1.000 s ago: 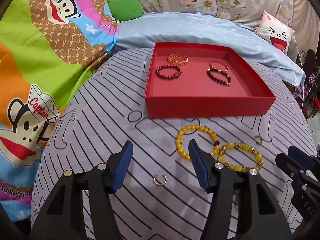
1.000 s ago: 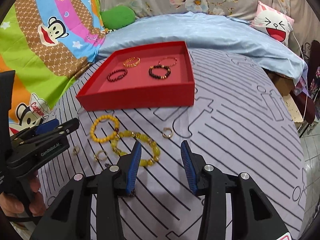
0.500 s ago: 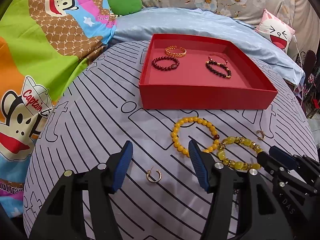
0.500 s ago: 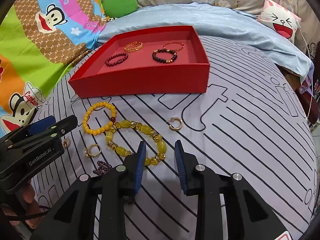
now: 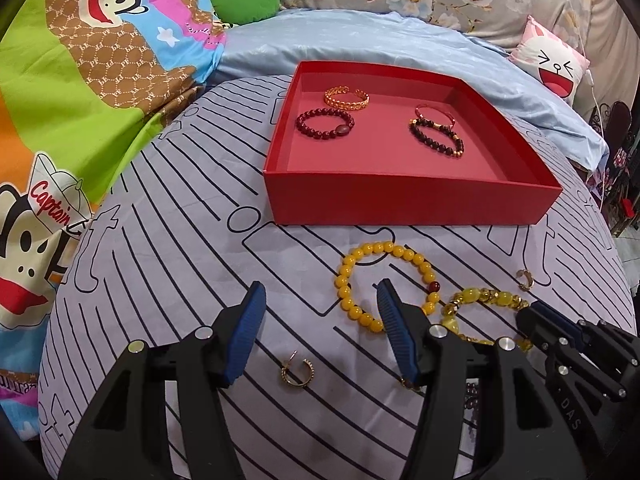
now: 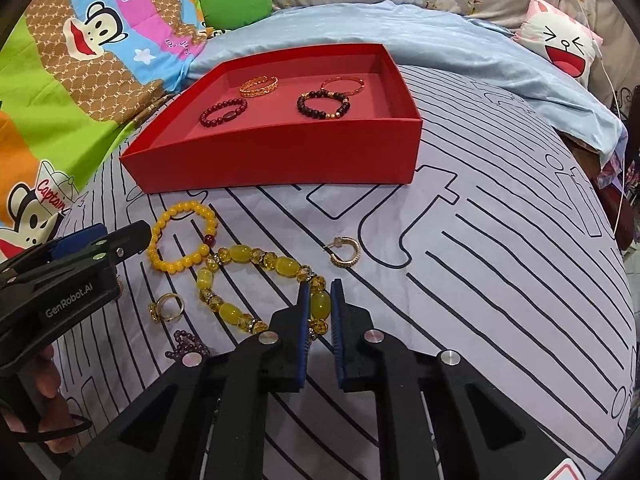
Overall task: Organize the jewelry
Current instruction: 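Grasp the yellow bead bracelet with the left tool while the right tool grasps the yellow-crystal bracelet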
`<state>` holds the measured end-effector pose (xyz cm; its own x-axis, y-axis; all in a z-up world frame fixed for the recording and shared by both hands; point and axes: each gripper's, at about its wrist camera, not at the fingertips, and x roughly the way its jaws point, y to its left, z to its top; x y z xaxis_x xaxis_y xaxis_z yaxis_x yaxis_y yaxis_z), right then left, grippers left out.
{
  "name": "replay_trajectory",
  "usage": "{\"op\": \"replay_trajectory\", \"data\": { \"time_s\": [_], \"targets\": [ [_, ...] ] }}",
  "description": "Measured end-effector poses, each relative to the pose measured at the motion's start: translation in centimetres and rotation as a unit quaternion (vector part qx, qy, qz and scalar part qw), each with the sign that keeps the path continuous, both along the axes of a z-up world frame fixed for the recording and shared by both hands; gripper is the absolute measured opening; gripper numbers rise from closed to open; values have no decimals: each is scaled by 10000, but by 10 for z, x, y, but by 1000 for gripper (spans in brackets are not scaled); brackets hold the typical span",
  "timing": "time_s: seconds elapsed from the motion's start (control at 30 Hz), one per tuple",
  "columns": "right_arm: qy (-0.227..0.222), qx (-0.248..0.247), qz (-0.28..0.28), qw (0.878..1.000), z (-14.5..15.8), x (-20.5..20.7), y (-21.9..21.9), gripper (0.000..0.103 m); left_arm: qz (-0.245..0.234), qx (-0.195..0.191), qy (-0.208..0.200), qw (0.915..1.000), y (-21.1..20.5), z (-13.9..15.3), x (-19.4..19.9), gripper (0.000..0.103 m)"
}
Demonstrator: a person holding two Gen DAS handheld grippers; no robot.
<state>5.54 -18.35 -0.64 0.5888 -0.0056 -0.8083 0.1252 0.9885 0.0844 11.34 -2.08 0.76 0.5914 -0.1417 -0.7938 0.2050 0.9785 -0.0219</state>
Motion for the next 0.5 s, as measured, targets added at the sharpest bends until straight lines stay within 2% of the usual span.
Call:
{"op": "replay_trajectory", "data": {
  "time_s": [0.27, 0.37, 0.5],
  "targets": [
    [-4, 41, -25, 10000, 0, -3, -2, 10, -13, -35, 77, 10000, -4, -9, 7, 54],
    [-7, 34, -25, 10000, 0, -3, -2, 10, -4, -129, 239, 9996, -3, -16, 12, 47],
    [-14, 24, -24, 10000, -1, -4, -1, 10, -58, -38, 139, 9999, -6, -17, 12, 38]
  ]
}}
